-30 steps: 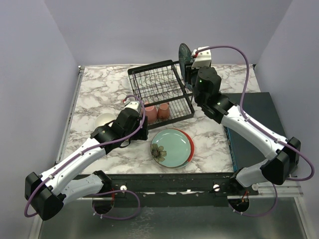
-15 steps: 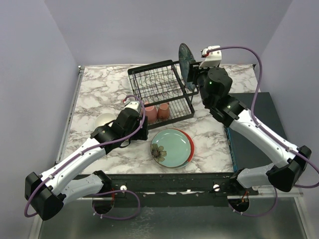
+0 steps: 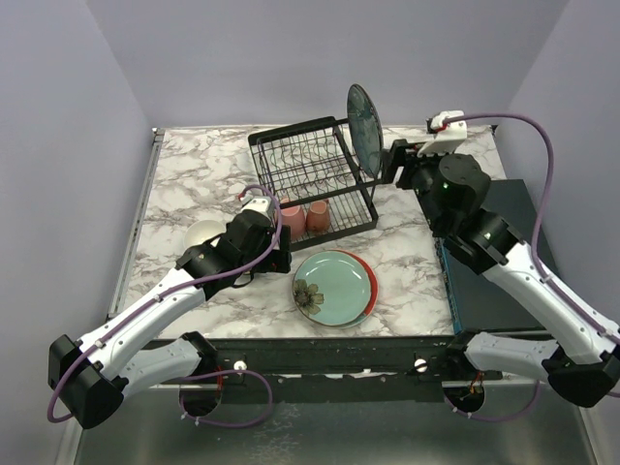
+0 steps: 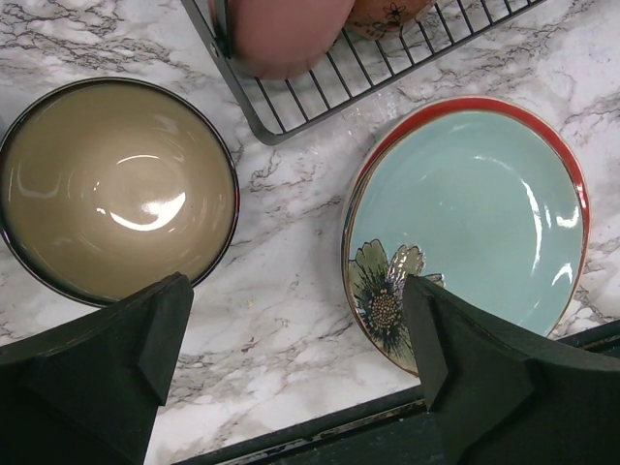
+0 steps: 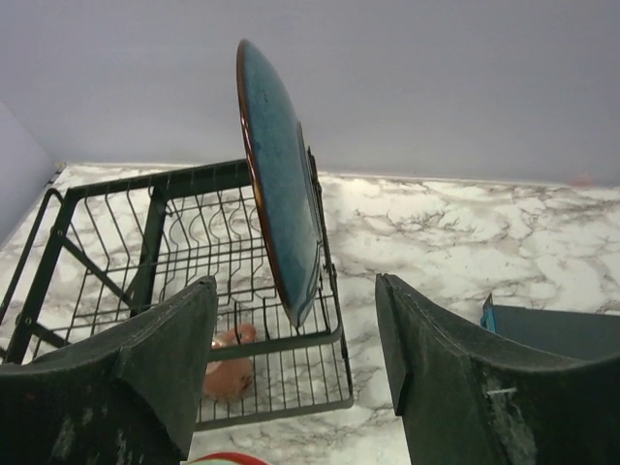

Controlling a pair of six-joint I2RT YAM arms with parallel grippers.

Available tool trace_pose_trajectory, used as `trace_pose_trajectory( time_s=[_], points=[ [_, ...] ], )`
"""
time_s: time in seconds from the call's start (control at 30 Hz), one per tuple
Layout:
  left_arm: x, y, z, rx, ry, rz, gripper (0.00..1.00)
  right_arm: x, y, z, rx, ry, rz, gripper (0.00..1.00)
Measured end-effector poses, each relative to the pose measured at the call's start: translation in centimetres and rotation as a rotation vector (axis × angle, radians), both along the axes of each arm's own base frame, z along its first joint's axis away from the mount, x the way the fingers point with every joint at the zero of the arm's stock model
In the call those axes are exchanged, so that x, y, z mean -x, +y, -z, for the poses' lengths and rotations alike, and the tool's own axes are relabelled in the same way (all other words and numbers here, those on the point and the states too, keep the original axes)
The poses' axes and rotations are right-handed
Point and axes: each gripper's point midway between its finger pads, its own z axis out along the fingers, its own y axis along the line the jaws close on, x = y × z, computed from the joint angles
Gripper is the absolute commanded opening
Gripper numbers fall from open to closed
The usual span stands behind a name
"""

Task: Load the mixed dishes into the dish rack
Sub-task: Insert the plate into the dish rack.

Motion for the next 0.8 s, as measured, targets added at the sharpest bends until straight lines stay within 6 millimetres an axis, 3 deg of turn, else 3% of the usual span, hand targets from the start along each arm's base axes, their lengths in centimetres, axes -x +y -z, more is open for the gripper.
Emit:
trace_pose_trajectory(
  time_s=[0.13,0.3,0.8],
  points=[
    [0.1,0.0,0.0,0.009,0.007,-0.01,0.99,1.6,-0.6,1.1,-0.034,0.038,-0.029,0.77],
    [0.3,0.0,-0.4,0.043,0.003,-0.033,0.99,3.6,-0.6,4.3,-0.075,0.138,-0.078,0.81],
    [2.0,-1.8,0.3,0.182,0.128,-0.056,0.99,8.7,-1.1,18.9,-0.132,0.529,-0.09,0.82]
  ],
)
